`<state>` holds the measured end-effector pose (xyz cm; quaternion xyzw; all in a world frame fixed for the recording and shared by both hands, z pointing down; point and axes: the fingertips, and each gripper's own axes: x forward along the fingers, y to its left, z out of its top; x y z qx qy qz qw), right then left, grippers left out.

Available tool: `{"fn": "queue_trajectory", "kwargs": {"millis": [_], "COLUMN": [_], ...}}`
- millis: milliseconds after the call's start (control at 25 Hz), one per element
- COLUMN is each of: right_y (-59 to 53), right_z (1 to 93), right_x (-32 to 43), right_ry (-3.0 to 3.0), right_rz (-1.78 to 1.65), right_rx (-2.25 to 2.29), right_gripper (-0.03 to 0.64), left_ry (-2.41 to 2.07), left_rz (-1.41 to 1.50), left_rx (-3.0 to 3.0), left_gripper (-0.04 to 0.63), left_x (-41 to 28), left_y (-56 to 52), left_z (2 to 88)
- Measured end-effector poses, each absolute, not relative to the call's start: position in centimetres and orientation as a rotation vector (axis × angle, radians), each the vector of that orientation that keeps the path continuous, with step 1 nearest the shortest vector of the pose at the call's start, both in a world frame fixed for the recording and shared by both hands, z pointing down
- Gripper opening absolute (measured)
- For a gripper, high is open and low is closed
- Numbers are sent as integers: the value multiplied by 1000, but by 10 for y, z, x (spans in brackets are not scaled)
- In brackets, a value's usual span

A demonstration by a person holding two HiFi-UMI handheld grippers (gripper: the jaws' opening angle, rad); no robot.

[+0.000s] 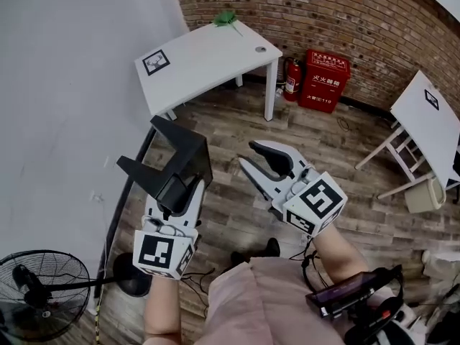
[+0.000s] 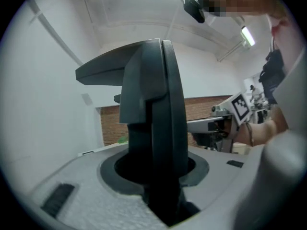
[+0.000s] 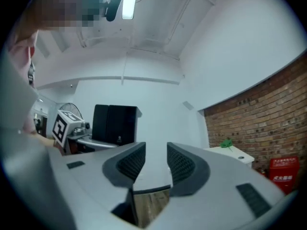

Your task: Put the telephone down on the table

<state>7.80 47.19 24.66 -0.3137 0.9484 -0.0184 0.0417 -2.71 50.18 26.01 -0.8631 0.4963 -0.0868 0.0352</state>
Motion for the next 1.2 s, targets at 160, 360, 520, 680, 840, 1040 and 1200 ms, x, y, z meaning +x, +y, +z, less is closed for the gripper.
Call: {"fn": "queue_trajectory", "kwargs": {"millis": [160,360,520,680,840,1040,1200], "right_y": [487,506,517,525,532,525,505], "right_z": [224,201,198,205,212,220,232], "right_x": [75,80,89,96,103,105,100], "right_ry": [2885,2899,2934,2949,2931,2931,2942], "right_rz": [-214,-217,-206,-248,-260,-272,-302], "right_rx": [-555,-236,-83,36,135,143,111], "right_gripper": [273,301,301,296,225,179,179], "left_ry": [1183,842,763,700,665,643,631], "left_rz": [-183,-160,-165,-193,-195,-169,-158], "left_rx": [-2905,-3029,-3068,-3102,-3152,-3208,-3238], "left_gripper": [163,163,163,163,163,163,164], "left_x": [2,46,73,96,112,116,111], "left_y": [513,534,540,542,541,534,515], "left_z": [252,245,250,259,273,283,294]}}
